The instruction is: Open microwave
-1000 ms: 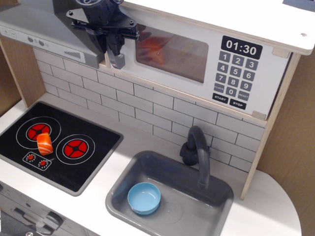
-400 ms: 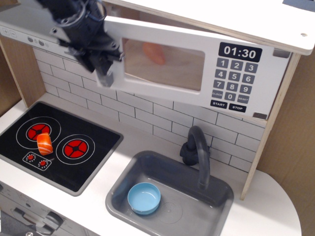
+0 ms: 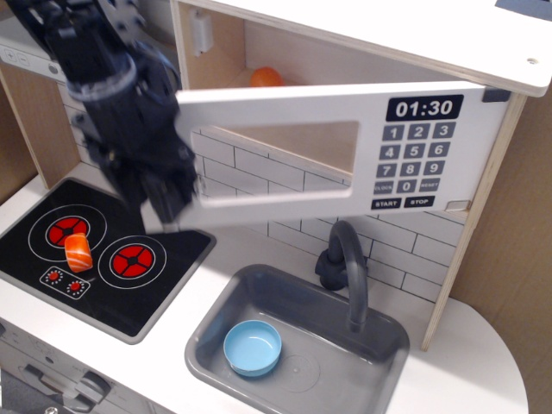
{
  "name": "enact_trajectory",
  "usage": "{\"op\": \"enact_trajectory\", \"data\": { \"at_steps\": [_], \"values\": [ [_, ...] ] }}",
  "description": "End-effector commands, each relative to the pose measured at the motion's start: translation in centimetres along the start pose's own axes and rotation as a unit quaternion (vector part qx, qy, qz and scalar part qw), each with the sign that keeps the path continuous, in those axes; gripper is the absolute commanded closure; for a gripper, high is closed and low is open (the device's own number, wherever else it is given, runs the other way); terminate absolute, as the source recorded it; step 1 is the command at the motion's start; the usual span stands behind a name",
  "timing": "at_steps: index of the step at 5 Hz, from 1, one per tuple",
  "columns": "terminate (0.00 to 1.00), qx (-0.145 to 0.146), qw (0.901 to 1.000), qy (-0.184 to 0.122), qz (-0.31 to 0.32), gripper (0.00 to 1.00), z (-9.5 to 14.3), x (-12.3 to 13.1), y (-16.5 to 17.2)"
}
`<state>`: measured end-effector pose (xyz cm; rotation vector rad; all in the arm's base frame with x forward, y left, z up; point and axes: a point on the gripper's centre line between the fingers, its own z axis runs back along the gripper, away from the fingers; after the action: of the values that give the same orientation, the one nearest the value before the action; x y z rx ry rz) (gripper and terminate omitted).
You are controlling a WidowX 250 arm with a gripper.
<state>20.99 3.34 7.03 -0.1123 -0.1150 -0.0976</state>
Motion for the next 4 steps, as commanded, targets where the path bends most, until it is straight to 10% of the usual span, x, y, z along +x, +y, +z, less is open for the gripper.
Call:
{"op": "enact_trajectory", "data": {
  "at_steps": [1,4],
  "values": [
    [0.00,0.044,0.9956,0.073,0.040,0.00,1.0,-4.8,1.2],
    [0.00,0.105,0.9744,0.010,0.199,0.00,4.6,-1.7,13.7]
  ]
}}
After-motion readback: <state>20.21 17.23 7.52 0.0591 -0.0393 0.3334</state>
